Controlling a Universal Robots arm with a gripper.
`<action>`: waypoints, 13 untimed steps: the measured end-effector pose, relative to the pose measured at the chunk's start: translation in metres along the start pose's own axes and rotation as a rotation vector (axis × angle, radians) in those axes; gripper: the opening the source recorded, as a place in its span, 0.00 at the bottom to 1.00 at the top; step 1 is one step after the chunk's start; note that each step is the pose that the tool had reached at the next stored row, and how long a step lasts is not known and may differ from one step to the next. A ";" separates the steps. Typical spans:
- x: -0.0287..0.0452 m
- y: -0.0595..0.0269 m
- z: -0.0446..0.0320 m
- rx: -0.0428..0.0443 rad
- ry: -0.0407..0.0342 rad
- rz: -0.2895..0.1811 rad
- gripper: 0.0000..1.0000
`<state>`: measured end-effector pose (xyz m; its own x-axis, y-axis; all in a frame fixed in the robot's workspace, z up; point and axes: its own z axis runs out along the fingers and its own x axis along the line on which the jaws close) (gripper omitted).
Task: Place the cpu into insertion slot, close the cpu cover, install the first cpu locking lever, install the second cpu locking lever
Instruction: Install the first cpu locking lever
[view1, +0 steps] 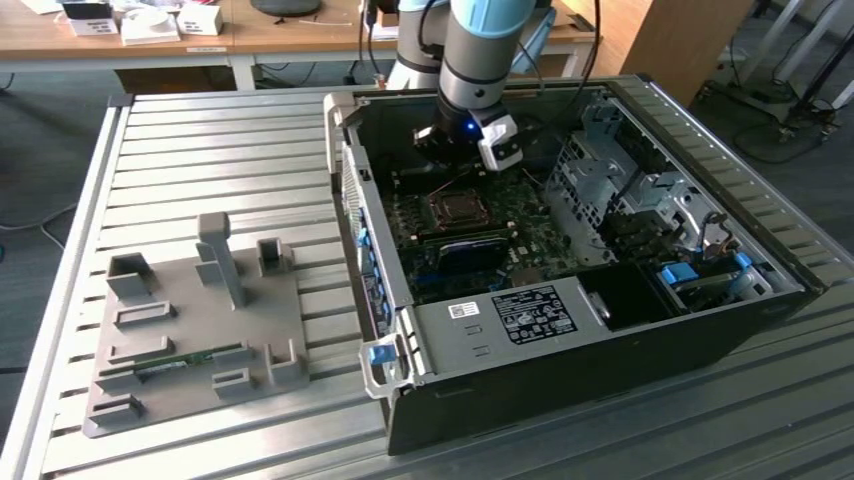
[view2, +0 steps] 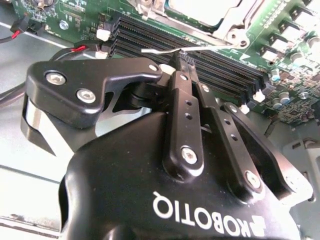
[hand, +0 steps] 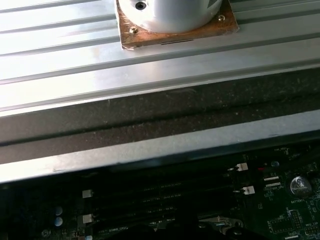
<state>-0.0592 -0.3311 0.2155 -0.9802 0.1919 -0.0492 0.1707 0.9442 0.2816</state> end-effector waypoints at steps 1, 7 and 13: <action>-0.0001 -0.0001 0.0005 0.0000 0.0000 0.000 0.11; -0.0007 -0.0009 0.0038 0.0000 0.0000 0.000 0.11; -0.0022 -0.0013 0.0061 0.0003 0.0001 0.000 0.11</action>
<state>-0.0566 -0.3312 0.2094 -0.9802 0.1918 -0.0491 0.1706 0.9443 0.2813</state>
